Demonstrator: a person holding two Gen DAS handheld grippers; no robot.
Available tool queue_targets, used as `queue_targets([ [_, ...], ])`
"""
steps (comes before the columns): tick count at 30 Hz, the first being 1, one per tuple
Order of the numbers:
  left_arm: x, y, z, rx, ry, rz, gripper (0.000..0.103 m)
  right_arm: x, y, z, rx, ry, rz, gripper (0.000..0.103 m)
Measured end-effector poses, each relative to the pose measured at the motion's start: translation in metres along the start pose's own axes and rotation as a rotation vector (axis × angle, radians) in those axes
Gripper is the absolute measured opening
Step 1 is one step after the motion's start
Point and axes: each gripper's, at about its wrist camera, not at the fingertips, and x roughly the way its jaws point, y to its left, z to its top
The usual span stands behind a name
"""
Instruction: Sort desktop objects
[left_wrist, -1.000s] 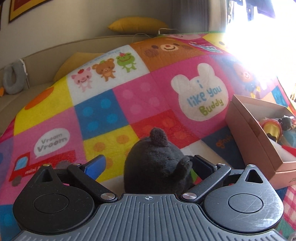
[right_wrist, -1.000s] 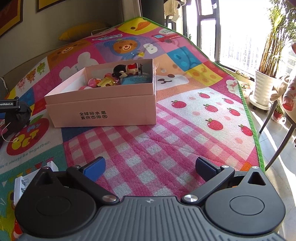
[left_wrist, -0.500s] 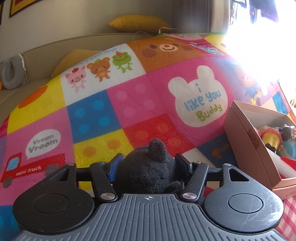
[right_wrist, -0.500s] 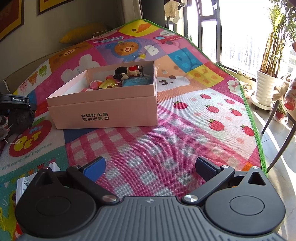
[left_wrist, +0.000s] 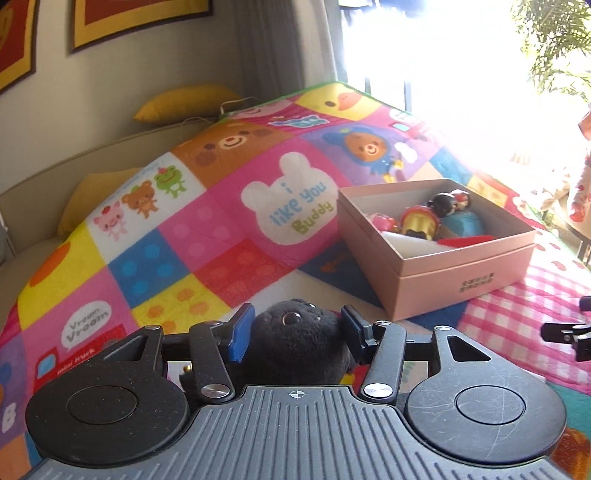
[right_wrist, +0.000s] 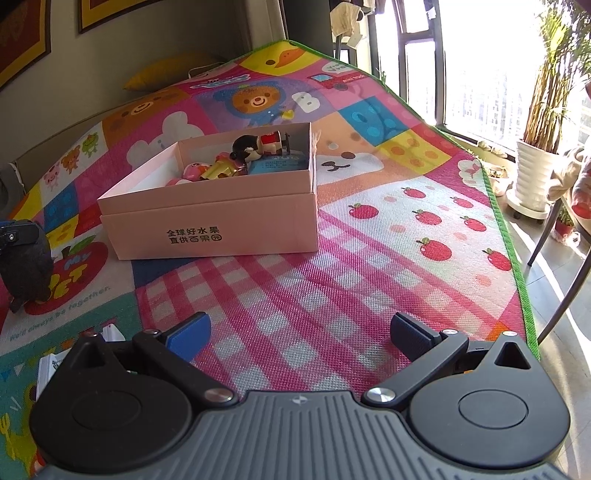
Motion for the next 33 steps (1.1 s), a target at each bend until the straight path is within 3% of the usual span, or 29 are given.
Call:
queue_targets([
  [9, -0.043, -0.019, -0.026, -0.036, -0.004, -0.165, 0.058, 0.001, 0.003, 0.0, -0.017, 0.009, -0.015, 0.103],
  [11, -0.049, -0.023, -0.032, -0.048, 0.014, -0.217, 0.063, 0.002, 0.003, 0.0, -0.021, 0.012, -0.018, 0.103],
  [13, -0.052, -0.027, -0.036, -0.05, 0.023, -0.249, 0.078, 0.002, 0.003, 0.0, -0.025, 0.014, -0.021, 0.103],
  [17, -0.059, -0.035, -0.038, -0.062, 0.03, -0.254, 0.085, 0.001, 0.003, 0.0, -0.021, 0.01, -0.016, 0.103],
  [19, -0.067, -0.032, -0.033, -0.07, -0.014, -0.231, 0.098, 0.001, 0.002, 0.0, -0.017, 0.008, -0.014, 0.103],
  [22, -0.069, -0.023, -0.023, -0.08, -0.067, -0.137, 0.098, 0.0, 0.002, 0.0, -0.014, 0.006, -0.011, 0.103],
  [26, -0.048, -0.006, -0.015, -0.125, -0.032, -0.031, 0.1, 0.0, 0.0, 0.0, -0.003, -0.001, -0.001, 0.103],
  [33, -0.005, 0.003, -0.015, -0.155, 0.037, 0.053, 0.101, -0.001, 0.0, 0.0, -0.001, -0.004, 0.006, 0.103],
])
